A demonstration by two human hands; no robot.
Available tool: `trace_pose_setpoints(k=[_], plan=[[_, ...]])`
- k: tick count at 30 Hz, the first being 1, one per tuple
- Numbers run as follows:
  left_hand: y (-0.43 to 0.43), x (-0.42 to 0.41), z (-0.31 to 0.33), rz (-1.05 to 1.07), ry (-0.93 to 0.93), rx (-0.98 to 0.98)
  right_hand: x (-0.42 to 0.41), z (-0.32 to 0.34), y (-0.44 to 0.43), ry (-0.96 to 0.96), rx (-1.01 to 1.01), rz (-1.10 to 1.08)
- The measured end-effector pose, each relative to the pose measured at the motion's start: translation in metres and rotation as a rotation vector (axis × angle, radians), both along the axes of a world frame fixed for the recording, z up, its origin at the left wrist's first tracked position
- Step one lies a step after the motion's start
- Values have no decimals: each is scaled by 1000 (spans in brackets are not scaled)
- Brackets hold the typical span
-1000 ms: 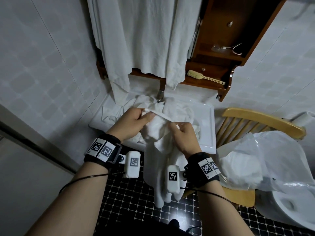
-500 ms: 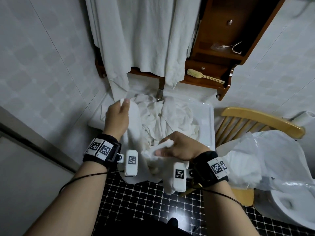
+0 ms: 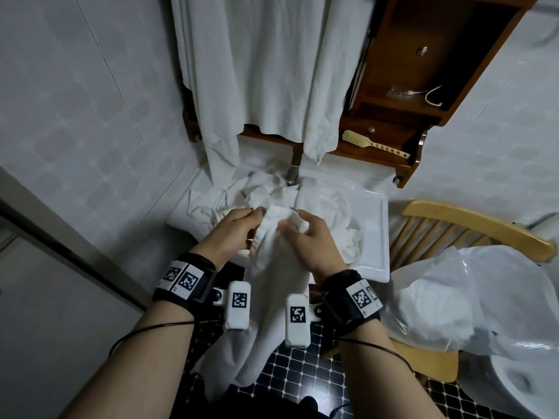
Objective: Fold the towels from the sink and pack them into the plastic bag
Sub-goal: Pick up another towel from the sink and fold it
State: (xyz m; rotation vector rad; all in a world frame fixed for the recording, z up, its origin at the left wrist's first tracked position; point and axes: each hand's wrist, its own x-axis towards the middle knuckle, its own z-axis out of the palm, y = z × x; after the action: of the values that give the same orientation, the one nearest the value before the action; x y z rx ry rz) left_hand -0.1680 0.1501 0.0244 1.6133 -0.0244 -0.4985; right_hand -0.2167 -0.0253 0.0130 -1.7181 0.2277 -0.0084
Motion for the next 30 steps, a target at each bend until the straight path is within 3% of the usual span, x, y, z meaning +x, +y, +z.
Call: trace_pose_setpoints(k=[7,12,18,21,27,30], plan=[[-4,-1,3,-72,-34,17,0,8,7,-84,-329,-142],[-10,-5,11,-82,-103,96,1,11,6,-41,-472,-143],[-13,-9,21,-168,-155,200,-2,19,4,-37,-471,-170],[-19,-11,26,-270,-270,245,-4,19,1,-63,-478,-193],[-12,0,17,-133,-432,370,1,16,-17,-82,-491,-115],[-14,0,23,-47,-456,345,3,9,-26,-114,-544,-222]])
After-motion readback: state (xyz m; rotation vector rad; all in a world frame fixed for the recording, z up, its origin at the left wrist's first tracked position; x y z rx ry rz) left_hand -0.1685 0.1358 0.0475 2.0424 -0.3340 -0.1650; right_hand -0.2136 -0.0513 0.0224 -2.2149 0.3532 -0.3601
